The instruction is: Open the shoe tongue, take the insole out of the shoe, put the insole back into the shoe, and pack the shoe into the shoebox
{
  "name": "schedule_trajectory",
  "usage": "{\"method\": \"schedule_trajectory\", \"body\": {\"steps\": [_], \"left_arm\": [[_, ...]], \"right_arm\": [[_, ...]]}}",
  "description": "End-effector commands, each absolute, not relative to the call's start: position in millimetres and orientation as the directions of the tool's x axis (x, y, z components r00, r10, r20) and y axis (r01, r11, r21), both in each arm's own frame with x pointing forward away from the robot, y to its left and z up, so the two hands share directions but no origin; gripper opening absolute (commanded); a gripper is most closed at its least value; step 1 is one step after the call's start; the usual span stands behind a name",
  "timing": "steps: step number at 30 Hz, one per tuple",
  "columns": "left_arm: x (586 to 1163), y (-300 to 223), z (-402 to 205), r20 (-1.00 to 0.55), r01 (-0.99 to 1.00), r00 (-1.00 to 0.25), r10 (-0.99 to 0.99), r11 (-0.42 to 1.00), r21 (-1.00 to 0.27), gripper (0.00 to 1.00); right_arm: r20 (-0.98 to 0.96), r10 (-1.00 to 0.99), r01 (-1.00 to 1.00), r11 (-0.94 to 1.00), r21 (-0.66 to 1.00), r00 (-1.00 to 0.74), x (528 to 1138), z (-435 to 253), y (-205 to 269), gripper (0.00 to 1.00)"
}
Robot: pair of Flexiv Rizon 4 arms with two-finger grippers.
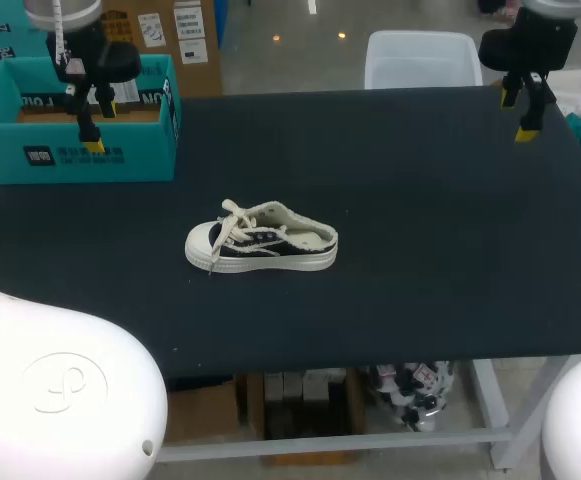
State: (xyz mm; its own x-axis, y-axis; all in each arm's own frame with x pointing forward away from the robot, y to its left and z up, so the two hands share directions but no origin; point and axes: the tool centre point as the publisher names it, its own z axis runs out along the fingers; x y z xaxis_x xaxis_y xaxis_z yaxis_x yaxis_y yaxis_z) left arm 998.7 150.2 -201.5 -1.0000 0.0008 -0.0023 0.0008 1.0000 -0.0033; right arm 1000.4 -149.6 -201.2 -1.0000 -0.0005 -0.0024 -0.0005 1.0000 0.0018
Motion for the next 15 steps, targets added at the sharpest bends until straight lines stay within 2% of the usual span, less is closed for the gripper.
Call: {"method": "schedule_trajectory", "body": {"steps": [1,8,15], "left_arm": [[999,150,-201,-0.001,0.001,-1.0,0.001,1.0,-0.002,1.0],[999,150,-201,-0.001,0.001,-1.0,0.001,1.0,-0.002,1.0],[989,131,-194,-0.024,0.028,-0.999,0.028,1.0,-0.005,1.0]], "right_arm": [[-0.002,0.0,0.0,1.0,0.001,-1.0,1000,-201,-150,1.0],[-0.002,0.0,0.0,1.0,0.001,-1.0,1000,-201,-150,1.0],[0.023,0.015,0.017,0.995,0.095,-1.0,994,-207,-133,1.0]]}}
